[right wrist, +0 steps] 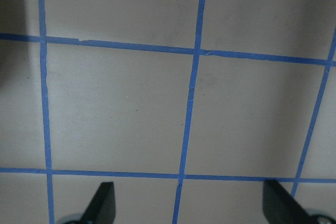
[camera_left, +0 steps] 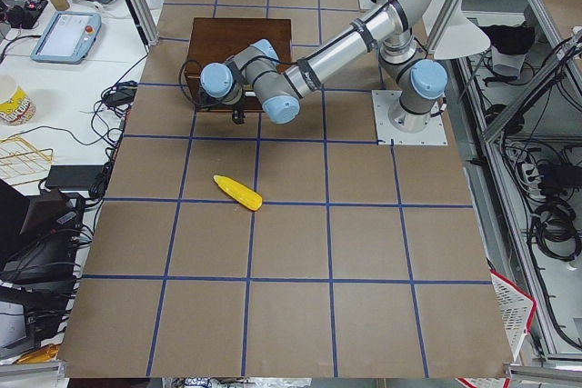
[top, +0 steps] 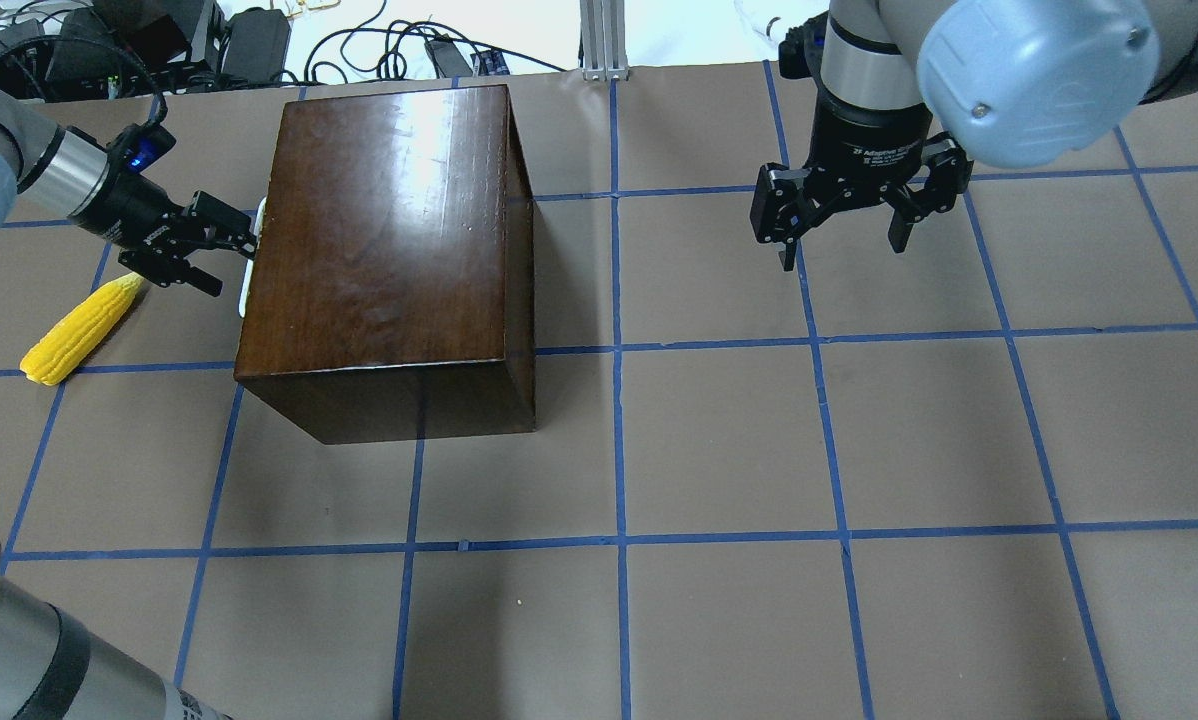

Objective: Open drawer and put corn inside
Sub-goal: 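Hook the left gripper onto the white drawer handle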

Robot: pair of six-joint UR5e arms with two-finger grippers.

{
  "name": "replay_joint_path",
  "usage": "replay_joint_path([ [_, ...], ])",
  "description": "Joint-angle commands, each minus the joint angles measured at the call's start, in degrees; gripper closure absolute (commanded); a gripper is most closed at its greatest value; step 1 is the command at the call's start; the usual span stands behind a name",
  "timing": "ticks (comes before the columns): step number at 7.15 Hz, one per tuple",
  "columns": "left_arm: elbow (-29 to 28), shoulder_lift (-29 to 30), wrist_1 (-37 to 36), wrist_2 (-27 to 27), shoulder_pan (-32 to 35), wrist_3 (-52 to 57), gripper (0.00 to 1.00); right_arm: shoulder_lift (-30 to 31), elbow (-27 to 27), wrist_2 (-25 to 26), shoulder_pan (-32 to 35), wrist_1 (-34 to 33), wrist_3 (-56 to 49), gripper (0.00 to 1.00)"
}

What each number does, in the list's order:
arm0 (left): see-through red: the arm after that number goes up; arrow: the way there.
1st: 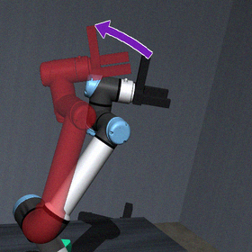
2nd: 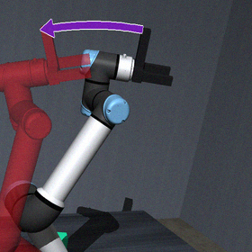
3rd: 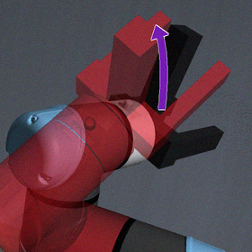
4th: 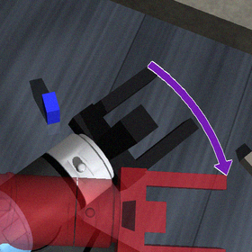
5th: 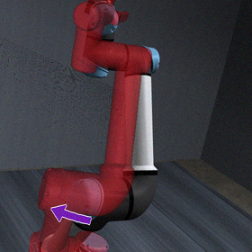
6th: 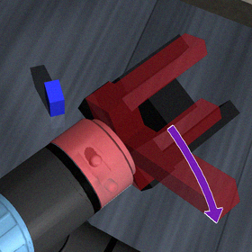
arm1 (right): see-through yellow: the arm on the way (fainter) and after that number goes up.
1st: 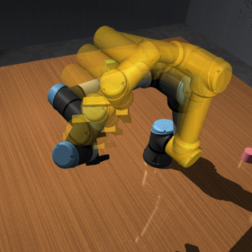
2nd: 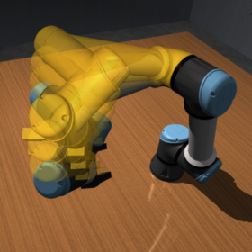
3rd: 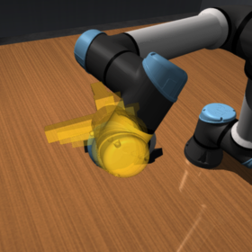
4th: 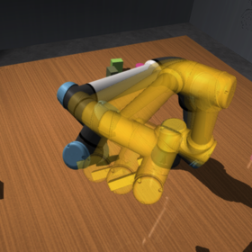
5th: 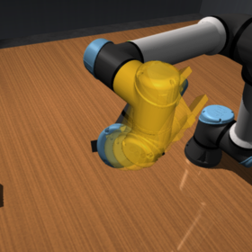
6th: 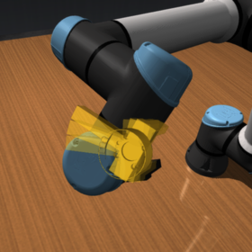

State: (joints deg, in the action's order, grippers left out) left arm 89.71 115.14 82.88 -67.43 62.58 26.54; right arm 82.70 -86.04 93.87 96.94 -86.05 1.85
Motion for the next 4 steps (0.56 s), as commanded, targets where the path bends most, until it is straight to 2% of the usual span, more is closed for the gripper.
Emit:
replay_joint_path([
  [1, 0.7, 0.2, 0.0, -0.1, 0.0, 0.9, 0.00, 0.0, 0.0, 0.0, 0.0, 0.0, 0.0, 0.00],
  [4, 0.8, 0.7, -0.1, -0.1, 0.0, 1.1, 0.00, 0.0, 0.0, 0.0, 0.0, 0.0, 0.0, 0.00],
])
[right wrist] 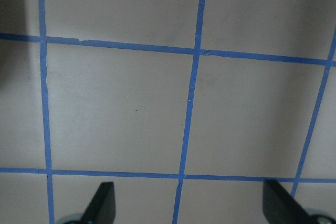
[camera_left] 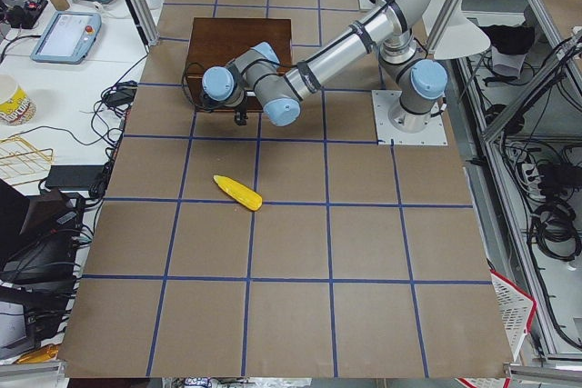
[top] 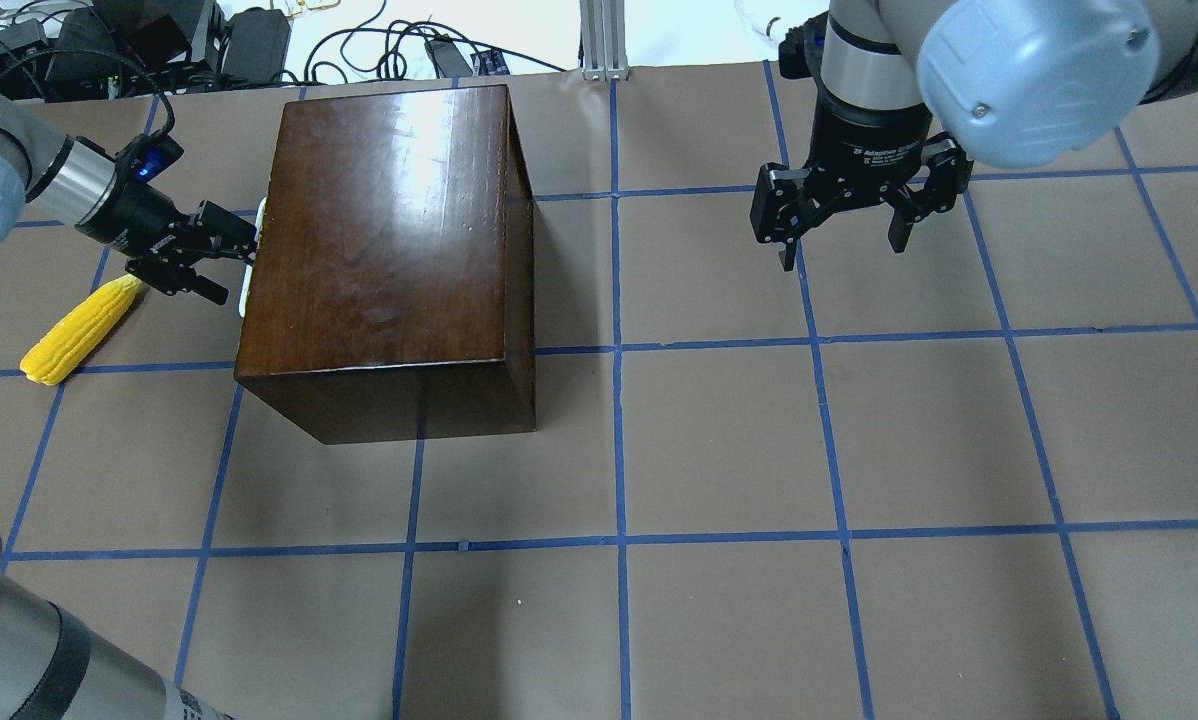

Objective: Open drawer and put corn inside
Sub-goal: 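Hook the left gripper onto the white drawer handle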

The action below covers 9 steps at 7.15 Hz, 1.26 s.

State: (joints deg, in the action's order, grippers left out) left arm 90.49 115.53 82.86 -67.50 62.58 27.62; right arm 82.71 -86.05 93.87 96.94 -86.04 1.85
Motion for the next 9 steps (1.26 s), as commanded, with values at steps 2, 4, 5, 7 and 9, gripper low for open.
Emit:
replay_joint_path([
  [2, -0.1, 0.5, -0.5, -0.1, 0.0, 0.6, 0.00, 0.0, 0.0, 0.0, 0.0, 0.0, 0.0, 0.00],
  [4, -0.6, 0.7, -1.1, -0.3, 0.0, 0.9, 0.00, 0.0, 0.0, 0.0, 0.0, 0.0, 0.0, 0.00],
  [5, -0.8, 0.8, -1.2, -0.4, -0.2, 0.9, 0.00, 0.0, 0.0, 0.0, 0.0, 0.0, 0.0, 0.00],
  [7, -0.8, 0.8, -2.2, -2.4, -0.4, 1.2, 0.00, 0.0, 0.0, 0.0, 0.0, 0.0, 0.0, 0.00],
  [9, -1.0, 0.8, -2.8, -2.5, -0.7, 1.6, 0.00, 0.0, 0.0, 0.0, 0.0, 0.0, 0.0, 0.00],
])
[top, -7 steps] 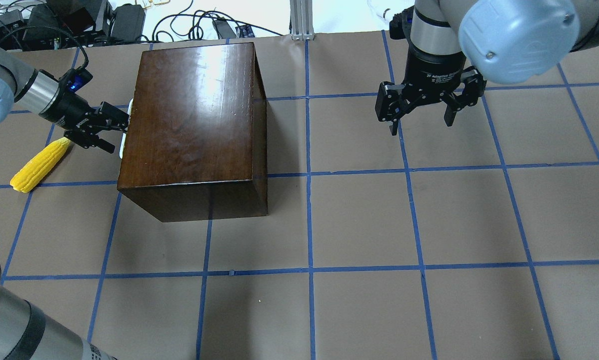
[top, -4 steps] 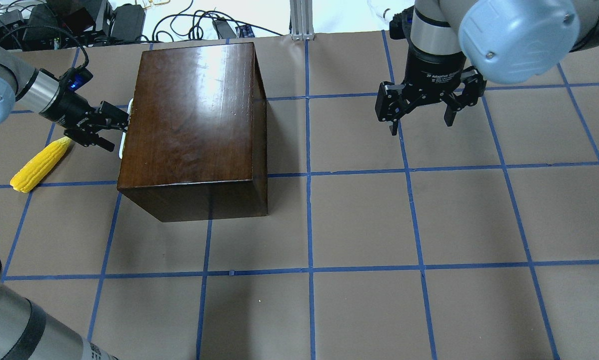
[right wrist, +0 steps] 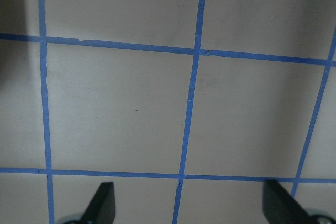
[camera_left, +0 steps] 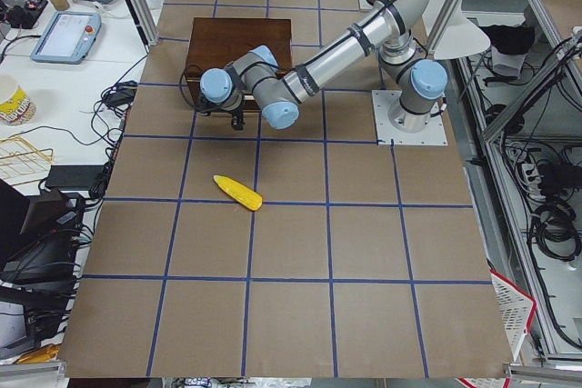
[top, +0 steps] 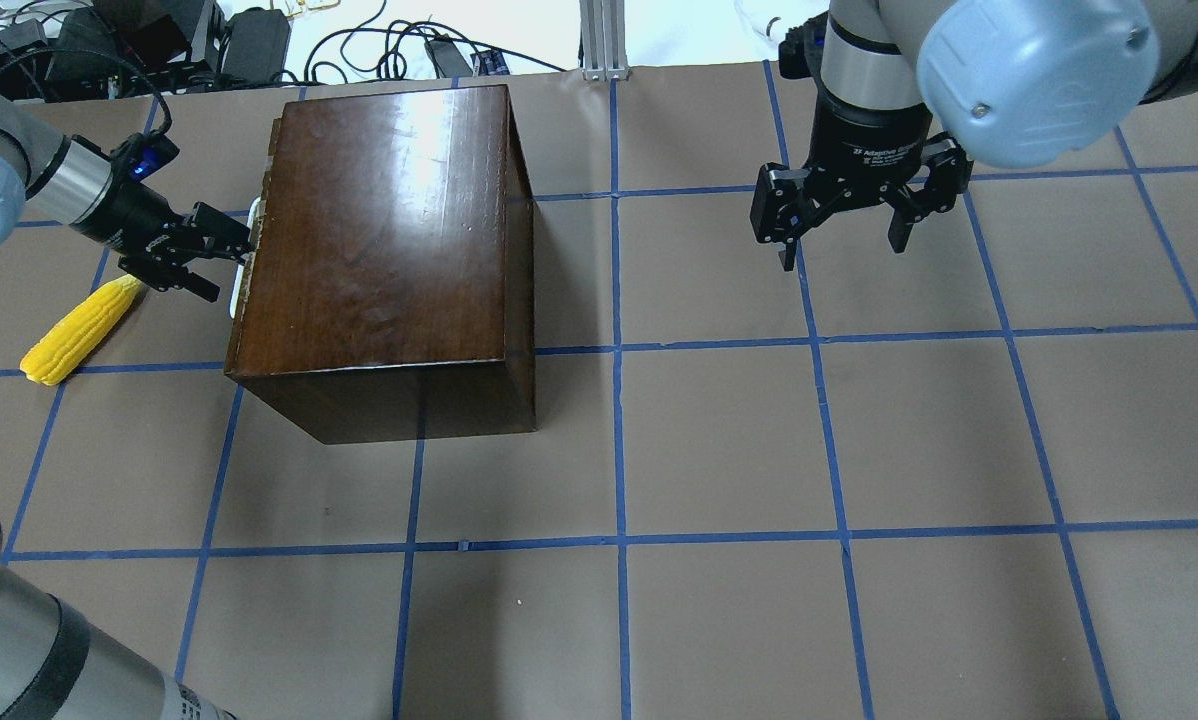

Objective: Open drawer and put corn inside
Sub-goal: 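Pull the drawer outward from the cabinet with the left gripper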

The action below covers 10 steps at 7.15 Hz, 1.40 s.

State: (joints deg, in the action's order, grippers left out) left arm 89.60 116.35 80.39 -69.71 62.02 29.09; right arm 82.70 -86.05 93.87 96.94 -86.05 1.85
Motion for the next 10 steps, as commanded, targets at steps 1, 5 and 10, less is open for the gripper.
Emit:
replay_joint_path([
  [1, -0.2, -0.2, -0.5, -0.5, -0.1, 0.2, 0.00, 0.0, 0.0, 0.0, 0.0, 0.0, 0.0, 0.00],
  [5, -1.4, -0.1, -1.2, -2.6, -1.5, 0.6, 0.00, 0.0, 0.0, 0.0, 0.0, 0.0, 0.0, 0.00],
  [10, -1.6, -0.1, -1.6, -2.8, -2.7, 3.6, 0.00, 0.0, 0.0, 0.0, 0.0, 0.0, 0.0, 0.00],
])
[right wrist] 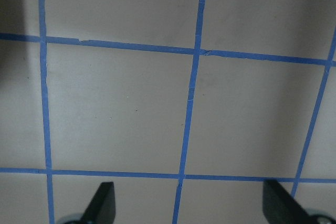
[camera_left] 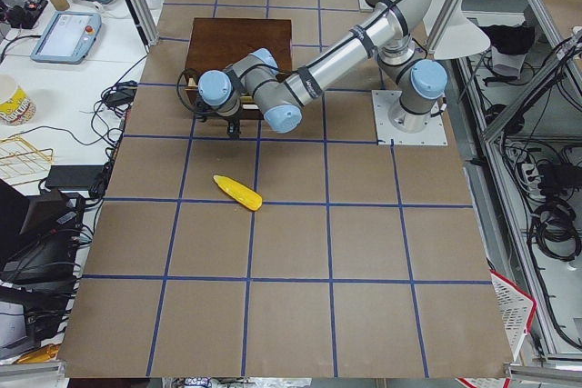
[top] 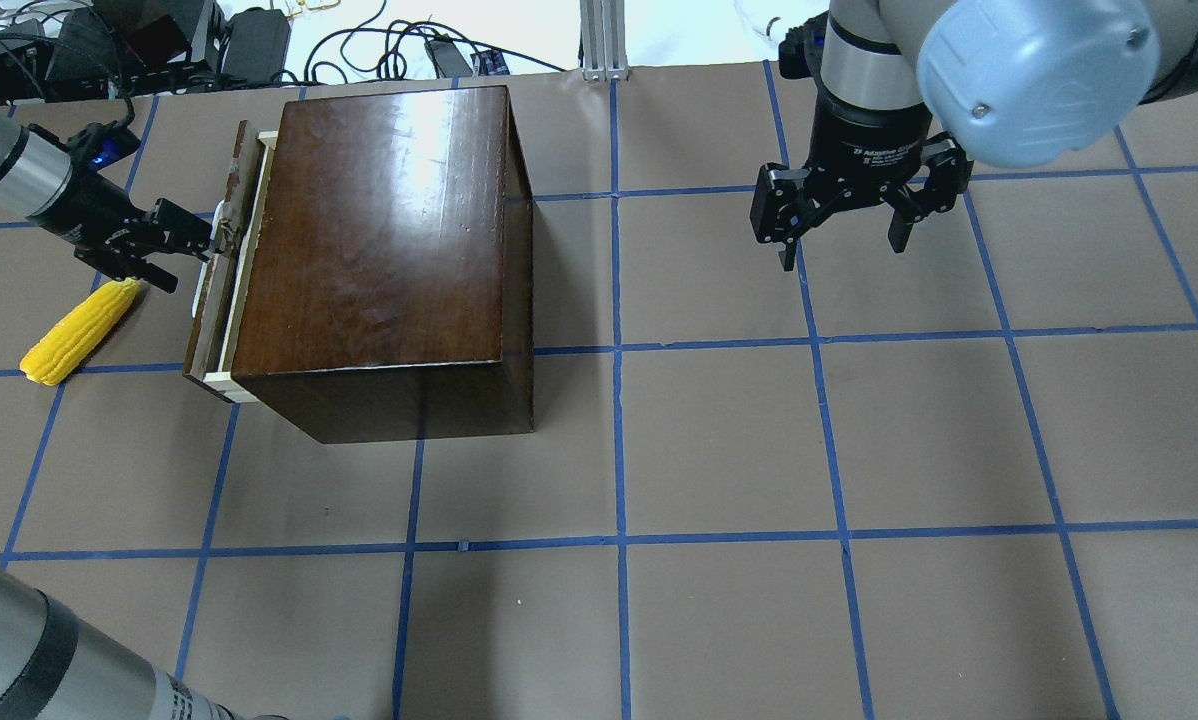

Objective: Open drawer and put corn inside
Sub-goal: 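Pull the drawer outward from the cabinet with the left gripper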

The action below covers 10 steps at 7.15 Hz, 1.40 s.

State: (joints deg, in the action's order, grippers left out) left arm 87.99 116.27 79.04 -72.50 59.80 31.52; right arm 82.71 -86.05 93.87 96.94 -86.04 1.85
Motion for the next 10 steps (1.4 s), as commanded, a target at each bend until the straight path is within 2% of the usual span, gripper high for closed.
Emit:
replay_joint_path([
  [1, 0.0, 0.0, -0.3, -1.3, -0.6, 1.5, 0.00, 0.0, 0.0, 0.0, 0.0, 0.0, 0.0, 0.00],
  [6, -0.1, 0.3, -1.5, -2.5, -0.8, 2.3, 0.00, 0.0, 0.0, 0.0, 0.0, 0.0, 0.0, 0.00],
  [8, -3.1, 1.1, -0.9, -2.9, -0.8, 2.4, 0.00, 0.0, 0.0, 0.0, 0.0, 0.0, 0.0, 0.00],
  [10, -3.6, 1.4, -0.9, -4.7, -1.2, 2.8, 0.00, 0.0, 0.0, 0.0, 0.0, 0.0, 0.0, 0.00],
])
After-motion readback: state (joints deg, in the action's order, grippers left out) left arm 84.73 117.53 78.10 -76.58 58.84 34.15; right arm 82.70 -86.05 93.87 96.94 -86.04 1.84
